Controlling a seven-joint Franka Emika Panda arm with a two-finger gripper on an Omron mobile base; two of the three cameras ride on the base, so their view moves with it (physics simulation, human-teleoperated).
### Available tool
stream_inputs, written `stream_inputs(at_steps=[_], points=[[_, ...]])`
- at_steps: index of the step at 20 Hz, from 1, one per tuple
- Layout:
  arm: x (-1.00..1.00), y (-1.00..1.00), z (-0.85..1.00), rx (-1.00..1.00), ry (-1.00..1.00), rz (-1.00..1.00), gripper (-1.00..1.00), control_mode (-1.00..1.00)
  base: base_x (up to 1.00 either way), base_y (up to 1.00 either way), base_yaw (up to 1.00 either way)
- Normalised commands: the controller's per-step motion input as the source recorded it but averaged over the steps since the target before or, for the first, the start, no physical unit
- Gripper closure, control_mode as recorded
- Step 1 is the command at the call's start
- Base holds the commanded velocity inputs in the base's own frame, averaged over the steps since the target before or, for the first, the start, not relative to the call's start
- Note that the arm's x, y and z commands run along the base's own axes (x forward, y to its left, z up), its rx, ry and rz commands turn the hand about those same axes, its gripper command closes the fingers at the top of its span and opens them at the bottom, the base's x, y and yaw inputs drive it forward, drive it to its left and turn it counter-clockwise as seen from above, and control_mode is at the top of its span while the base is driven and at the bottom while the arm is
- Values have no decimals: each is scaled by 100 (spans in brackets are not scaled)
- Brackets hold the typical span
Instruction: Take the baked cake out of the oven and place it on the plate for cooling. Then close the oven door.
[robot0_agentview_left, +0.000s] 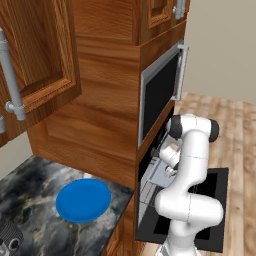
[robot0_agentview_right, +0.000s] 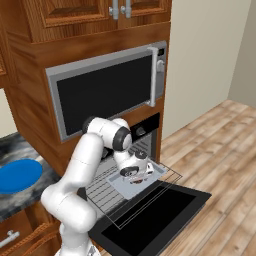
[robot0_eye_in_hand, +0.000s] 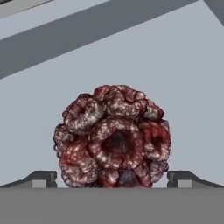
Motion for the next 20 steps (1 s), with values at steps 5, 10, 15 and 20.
stream_inputs(at_steps=[5, 10, 15, 20], points=[[10, 7, 0, 2, -6, 0, -100, -100, 0, 0, 0], [11, 4, 3, 1, -7, 0, -100, -100, 0, 0, 0], [13, 0, 10, 0, -8, 0, -100, -100, 0, 0, 0], [14, 0, 16, 0, -9, 0, -100, -100, 0, 0, 0]])
